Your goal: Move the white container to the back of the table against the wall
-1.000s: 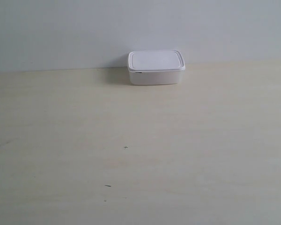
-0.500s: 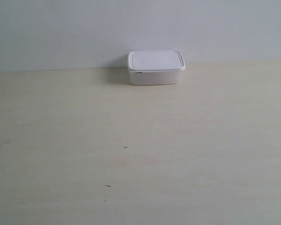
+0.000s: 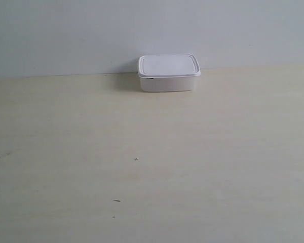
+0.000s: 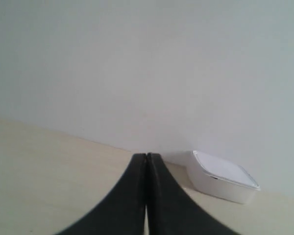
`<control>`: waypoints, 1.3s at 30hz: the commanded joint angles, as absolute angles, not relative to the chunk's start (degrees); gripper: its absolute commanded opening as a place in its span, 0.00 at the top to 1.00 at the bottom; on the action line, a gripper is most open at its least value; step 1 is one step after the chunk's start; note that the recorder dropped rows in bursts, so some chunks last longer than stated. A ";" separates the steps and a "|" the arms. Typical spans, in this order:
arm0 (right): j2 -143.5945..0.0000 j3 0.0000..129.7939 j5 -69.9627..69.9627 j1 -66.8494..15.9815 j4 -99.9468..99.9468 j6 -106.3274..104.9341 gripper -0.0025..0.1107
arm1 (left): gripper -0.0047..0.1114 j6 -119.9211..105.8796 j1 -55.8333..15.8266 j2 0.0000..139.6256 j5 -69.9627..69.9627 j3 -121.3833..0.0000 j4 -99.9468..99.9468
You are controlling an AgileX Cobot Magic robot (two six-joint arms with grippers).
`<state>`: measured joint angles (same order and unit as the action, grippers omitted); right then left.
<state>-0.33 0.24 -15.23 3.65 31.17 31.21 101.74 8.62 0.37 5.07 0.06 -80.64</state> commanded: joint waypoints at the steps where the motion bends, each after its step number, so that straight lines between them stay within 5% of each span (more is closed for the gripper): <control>1: 0.00 0.00 -14.72 3.94 31.40 31.09 0.98 | 0.96 102.18 8.73 0.00 4.34 0.00 -76.89; 18: 0.00 0.00 -14.72 3.94 31.40 31.09 0.98 | 0.96 99.79 8.73 0.00 1.97 0.00 -46.68; 27: 0.00 0.00 -14.72 3.94 31.40 31.09 0.98 | 0.96 53.64 8.73 0.00 -6.07 0.00 -28.30; 39: 0.00 0.00 -14.72 3.94 31.51 31.09 0.98 | 0.96 26.33 8.73 0.00 -17.21 0.00 -25.91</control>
